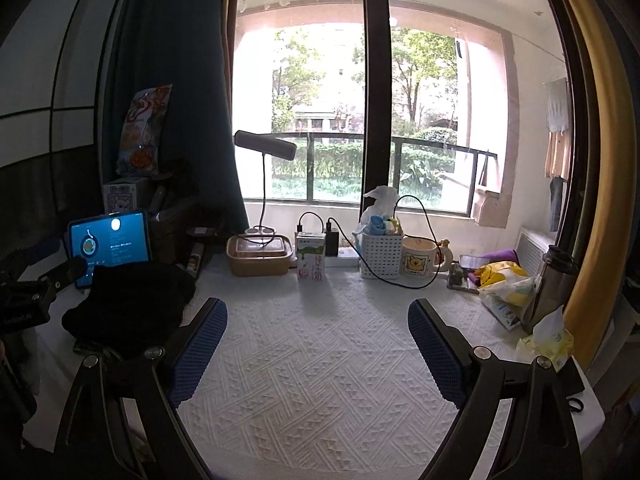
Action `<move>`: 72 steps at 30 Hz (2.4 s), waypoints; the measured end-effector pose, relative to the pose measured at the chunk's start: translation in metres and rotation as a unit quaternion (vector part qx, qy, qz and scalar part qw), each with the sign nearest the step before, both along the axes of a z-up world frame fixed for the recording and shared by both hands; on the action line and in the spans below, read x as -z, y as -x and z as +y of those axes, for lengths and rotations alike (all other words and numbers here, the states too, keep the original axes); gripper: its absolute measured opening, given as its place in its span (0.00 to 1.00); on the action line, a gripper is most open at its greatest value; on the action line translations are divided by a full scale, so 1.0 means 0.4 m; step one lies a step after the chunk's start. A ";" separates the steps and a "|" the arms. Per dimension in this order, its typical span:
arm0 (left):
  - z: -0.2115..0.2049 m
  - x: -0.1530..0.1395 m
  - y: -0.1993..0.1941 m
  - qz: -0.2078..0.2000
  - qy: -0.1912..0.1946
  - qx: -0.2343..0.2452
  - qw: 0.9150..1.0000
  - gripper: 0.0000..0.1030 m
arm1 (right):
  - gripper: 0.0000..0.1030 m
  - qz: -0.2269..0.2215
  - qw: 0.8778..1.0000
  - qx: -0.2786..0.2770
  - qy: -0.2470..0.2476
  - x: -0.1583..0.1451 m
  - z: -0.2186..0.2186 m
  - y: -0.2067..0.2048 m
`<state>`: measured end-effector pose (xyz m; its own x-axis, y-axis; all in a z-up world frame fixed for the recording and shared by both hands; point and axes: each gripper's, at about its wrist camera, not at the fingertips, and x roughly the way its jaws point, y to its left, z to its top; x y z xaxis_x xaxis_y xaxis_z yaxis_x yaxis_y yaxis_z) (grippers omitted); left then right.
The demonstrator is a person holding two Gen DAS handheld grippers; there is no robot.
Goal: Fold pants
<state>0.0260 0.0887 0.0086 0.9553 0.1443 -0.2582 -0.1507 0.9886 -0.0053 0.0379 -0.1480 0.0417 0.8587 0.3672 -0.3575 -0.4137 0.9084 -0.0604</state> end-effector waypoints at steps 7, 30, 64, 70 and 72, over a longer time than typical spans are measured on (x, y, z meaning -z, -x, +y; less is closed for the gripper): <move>0.033 0.027 -0.021 0.026 0.014 -0.025 0.999 0.99 | 0.92 0.010 1.000 0.000 0.008 0.016 0.014 -0.014; 0.049 0.034 -0.006 0.030 0.020 -0.036 0.999 0.99 | 0.92 0.015 1.000 0.003 0.014 0.034 0.014 -0.017; 0.040 0.036 -0.008 0.037 0.016 -0.033 0.999 0.99 | 0.93 0.025 1.000 0.009 0.007 0.049 -0.010 -0.025; 0.037 0.035 -0.009 0.037 0.016 -0.033 0.999 0.99 | 0.93 0.025 1.000 0.011 0.006 0.049 -0.011 -0.022; 0.038 0.035 -0.009 0.037 0.016 -0.033 0.999 0.99 | 0.93 0.026 1.000 0.011 0.006 0.049 -0.011 -0.022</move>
<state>0.0297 0.1037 -0.0055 0.9221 0.1963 -0.3334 -0.2162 0.9761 -0.0232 0.0468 -0.1524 0.0221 0.8468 0.3435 -0.4062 -0.3964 0.9166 -0.0513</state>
